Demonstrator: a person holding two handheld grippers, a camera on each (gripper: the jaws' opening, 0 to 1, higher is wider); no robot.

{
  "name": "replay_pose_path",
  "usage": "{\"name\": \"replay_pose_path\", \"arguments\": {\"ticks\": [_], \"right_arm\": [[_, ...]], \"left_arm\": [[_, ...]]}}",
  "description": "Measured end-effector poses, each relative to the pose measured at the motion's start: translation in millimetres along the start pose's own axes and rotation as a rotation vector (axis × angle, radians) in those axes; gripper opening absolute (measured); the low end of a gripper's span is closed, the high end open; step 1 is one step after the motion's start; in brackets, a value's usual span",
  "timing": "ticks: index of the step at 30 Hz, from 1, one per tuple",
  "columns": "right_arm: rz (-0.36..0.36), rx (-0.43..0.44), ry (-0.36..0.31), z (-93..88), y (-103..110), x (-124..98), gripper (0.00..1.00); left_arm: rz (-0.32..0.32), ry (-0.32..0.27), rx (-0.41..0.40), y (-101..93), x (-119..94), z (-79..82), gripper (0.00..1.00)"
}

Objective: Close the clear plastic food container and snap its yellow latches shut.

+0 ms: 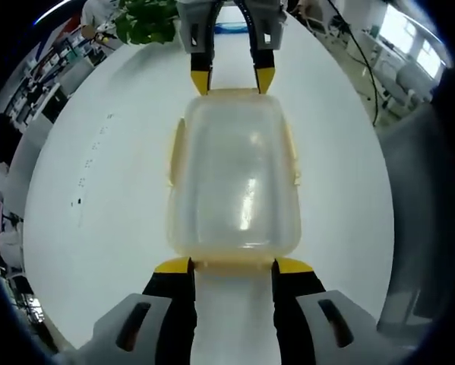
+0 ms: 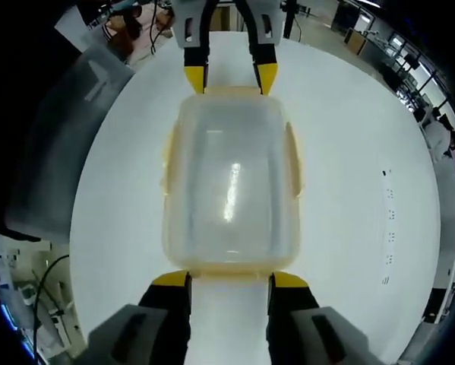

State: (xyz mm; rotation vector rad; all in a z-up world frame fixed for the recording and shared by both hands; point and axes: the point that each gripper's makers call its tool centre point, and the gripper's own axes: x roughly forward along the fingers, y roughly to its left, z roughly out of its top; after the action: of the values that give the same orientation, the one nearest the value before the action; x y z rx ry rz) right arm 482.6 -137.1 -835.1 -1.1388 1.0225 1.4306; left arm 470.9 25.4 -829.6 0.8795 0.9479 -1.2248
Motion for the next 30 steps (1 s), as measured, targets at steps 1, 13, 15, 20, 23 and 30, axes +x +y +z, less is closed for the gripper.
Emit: {"name": "replay_pose_path", "arguments": {"ticks": [1, 13, 15, 20, 23, 30], "right_arm": [[0.004, -0.003, -0.002, 0.4, 0.3, 0.2, 0.36], [0.021, 0.095, -0.096, 8.2, 16.0, 2.0, 0.37], [0.018, 0.137, -0.124, 10.2, 21.1, 3.1, 0.37], [0.023, 0.178, -0.145, 15.9, 34.0, 6.2, 0.37], [0.015, 0.191, -0.165, 19.1, 35.3, 6.9, 0.37], [0.024, 0.191, -0.162, 15.4, 36.5, 10.1, 0.45]], "left_arm": [[-0.002, -0.001, -0.003, -0.2, -0.1, -0.3, 0.37], [0.006, 0.005, 0.059, -0.9, 0.1, -6.2, 0.37], [-0.001, 0.003, 0.083, -0.7, -0.5, -7.5, 0.37], [-0.03, 0.002, 0.15, -1.6, -1.7, -11.6, 0.37], [-0.042, -0.001, 0.156, -1.6, -2.9, -14.1, 0.38], [-0.021, 0.015, 0.245, -4.6, 3.0, -23.6, 0.43]]}}
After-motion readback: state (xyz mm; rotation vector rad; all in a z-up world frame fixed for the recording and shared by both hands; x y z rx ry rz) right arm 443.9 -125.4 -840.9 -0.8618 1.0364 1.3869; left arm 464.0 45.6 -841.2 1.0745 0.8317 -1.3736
